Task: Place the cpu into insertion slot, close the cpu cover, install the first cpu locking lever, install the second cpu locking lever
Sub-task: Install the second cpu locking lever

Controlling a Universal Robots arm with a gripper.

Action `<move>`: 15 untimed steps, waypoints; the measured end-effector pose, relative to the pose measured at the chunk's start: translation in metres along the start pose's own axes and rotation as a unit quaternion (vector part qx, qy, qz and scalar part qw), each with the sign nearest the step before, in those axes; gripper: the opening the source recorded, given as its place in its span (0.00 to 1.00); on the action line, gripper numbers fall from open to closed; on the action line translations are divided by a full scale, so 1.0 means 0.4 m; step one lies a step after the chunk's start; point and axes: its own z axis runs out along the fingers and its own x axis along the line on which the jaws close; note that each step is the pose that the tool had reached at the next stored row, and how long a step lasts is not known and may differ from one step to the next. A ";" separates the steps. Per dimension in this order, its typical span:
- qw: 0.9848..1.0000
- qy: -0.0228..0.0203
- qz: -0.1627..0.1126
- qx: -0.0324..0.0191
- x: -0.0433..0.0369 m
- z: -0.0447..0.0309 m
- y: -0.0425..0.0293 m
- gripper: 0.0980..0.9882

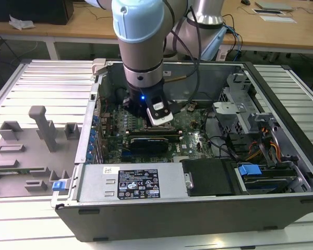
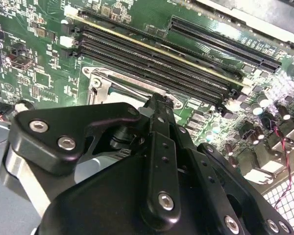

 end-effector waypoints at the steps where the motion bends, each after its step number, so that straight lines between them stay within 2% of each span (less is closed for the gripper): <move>1: 1.000 0.001 -0.001 -0.005 0.000 0.002 -0.004 0.01; 3: 1.000 0.004 -0.005 -0.014 0.000 0.007 -0.013 0.01; 5: 1.000 0.006 -0.010 -0.018 0.001 0.013 -0.019 0.01; 7: 0.999 0.012 -0.032 -0.024 0.007 0.025 -0.026 0.01; 9: 0.998 0.016 -0.048 -0.027 0.010 0.031 -0.031 0.01; 12: 0.998 0.018 -0.056 -0.029 0.011 0.034 -0.036 0.01; 15: 0.997 0.021 -0.063 -0.035 0.010 0.040 -0.041 0.01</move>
